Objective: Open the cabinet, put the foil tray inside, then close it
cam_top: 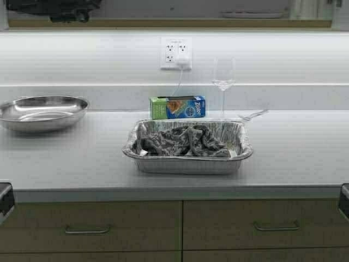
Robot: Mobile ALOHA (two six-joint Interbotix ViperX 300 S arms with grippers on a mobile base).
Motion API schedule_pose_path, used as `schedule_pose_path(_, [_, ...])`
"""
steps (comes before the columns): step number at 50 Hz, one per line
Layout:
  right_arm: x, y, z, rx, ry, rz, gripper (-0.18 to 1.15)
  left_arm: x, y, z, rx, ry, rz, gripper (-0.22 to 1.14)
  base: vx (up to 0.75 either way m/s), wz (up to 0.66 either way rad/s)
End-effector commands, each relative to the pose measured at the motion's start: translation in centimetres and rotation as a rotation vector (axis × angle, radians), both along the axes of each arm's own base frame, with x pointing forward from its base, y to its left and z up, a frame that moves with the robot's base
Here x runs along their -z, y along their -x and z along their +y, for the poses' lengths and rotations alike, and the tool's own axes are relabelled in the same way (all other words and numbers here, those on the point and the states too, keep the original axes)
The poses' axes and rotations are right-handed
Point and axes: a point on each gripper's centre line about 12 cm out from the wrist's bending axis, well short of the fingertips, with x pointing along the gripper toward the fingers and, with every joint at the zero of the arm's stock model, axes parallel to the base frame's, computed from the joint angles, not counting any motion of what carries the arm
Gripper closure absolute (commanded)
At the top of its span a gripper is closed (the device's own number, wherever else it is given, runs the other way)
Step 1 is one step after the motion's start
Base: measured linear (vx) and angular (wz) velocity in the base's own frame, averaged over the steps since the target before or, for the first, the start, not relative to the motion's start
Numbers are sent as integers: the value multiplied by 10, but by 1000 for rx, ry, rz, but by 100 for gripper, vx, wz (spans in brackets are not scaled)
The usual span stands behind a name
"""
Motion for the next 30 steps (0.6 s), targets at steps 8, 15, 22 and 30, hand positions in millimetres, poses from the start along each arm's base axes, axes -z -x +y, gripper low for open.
schedule_pose_path(8, [24,2,19,-3,-135,103,-6,3,4,-13,36,63,29,-11,0,0])
schedule_pose_path(15, [63,1,36,16,-183,175,-7,24,3,-17,19,103,57,-11,0,0])
schedule_pose_path(22, [102,-2,37,86,-210,179,-7,60,2,-23,19,142,82,-11,0,0])
schedule_pose_path(30, [126,0,38,77,-226,189,-7,105,5,-34,90,258,117,-11,0,0])
